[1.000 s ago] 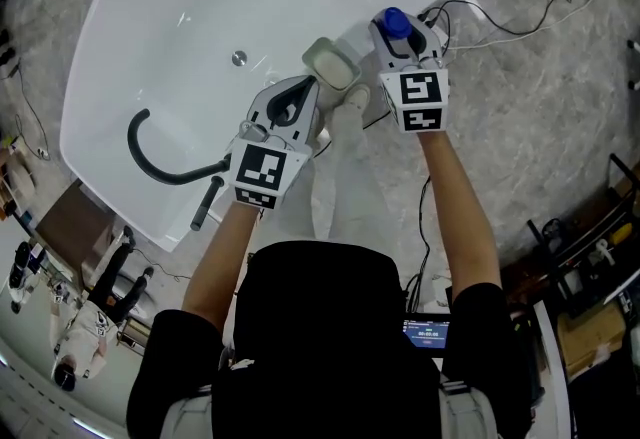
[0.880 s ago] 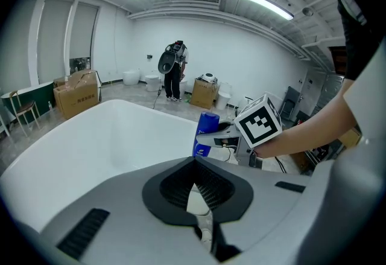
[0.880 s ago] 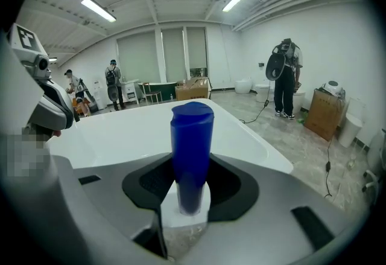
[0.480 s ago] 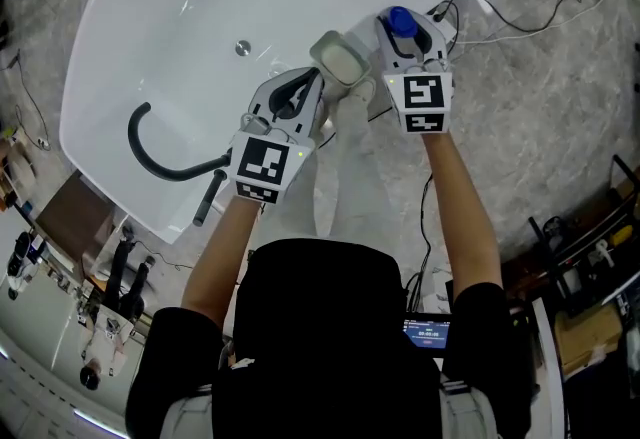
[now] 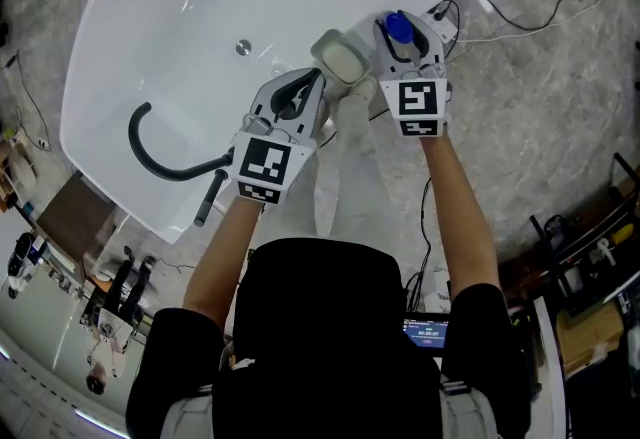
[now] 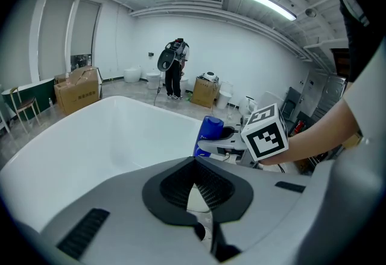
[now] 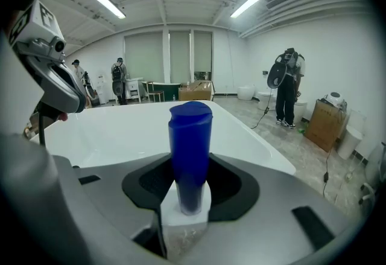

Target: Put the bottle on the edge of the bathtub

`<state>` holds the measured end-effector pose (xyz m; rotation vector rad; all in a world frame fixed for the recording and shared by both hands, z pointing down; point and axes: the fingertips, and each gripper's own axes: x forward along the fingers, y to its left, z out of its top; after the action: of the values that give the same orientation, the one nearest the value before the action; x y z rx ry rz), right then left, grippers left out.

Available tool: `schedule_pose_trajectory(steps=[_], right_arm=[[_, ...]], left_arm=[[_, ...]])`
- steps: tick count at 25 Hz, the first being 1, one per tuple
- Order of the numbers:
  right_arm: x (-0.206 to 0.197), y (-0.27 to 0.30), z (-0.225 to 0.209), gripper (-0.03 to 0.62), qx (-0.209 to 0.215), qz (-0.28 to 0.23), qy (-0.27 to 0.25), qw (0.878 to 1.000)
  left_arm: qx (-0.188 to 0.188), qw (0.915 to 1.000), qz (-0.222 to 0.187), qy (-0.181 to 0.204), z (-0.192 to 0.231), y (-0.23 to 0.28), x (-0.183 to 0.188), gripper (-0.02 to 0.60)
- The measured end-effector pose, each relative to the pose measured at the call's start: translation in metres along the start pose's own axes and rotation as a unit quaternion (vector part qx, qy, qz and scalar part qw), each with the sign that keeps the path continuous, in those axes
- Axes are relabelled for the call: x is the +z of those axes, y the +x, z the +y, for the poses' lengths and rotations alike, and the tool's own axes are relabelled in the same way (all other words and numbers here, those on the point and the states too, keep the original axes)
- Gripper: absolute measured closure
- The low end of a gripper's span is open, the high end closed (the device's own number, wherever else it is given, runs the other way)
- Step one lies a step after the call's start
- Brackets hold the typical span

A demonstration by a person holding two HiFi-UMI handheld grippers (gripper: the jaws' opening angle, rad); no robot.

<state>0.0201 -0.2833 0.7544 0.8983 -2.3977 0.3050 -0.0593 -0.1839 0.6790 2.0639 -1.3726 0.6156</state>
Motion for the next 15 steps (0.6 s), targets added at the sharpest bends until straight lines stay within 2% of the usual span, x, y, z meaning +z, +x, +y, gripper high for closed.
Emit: schedule_pose_trajectory(steps=[3,10,15], right_arm=[[0.0001,-0.0017,0.0036,0.425,-0.003,0.000,-0.011,1.000],[-0.0024,-0.0042,0.0030,0.425,-0.018,0.001,0.003,1.000],[-0.0071,-0.0031,0.0047,0.405,0.000,0.015,0.032,0.999]], left_arm=[[-0.001,1.0000,0.001,0.000,-0.0004,-0.0022,-0.0005,0.571],[-0.002,1.0000,-0.003,0.003,-0.0007,-0.0037,0.0043,0.571],[-0.010,0.9999,-0.003,0.006,-0.0020,-0.0047,0.0057,0.571]])
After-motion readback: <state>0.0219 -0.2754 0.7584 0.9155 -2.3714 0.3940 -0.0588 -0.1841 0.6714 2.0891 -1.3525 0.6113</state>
